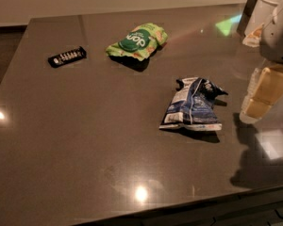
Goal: Pick blue chip bag
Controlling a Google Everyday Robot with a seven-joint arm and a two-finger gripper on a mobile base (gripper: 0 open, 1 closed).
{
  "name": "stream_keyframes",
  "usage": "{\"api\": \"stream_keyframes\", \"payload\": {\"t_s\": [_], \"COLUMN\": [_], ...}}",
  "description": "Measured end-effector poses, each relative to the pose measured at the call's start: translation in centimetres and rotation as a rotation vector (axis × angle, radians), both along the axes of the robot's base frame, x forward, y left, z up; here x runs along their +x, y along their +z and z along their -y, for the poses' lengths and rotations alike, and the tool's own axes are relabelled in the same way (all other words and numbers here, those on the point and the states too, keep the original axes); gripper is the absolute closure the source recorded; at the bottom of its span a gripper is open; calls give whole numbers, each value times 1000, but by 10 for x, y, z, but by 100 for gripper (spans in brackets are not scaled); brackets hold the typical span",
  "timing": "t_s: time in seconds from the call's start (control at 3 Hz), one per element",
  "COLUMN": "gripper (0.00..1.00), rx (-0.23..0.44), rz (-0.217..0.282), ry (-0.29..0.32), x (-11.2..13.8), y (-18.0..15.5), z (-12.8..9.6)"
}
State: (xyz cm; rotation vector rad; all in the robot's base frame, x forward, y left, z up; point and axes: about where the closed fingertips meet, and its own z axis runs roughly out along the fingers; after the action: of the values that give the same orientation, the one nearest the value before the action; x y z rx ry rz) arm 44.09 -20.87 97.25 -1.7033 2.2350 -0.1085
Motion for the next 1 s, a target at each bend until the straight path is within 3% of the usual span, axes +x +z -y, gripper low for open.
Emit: {"api": "stream_keyframes", "payload": {"t_s": [0.33, 1.0], "gripper": [0, 0], "rx": [8, 48], "rz": [-11, -95], "ry": [-41, -159], "x": [5, 9], "y": [-13, -47], "z": [-17, -55]}}
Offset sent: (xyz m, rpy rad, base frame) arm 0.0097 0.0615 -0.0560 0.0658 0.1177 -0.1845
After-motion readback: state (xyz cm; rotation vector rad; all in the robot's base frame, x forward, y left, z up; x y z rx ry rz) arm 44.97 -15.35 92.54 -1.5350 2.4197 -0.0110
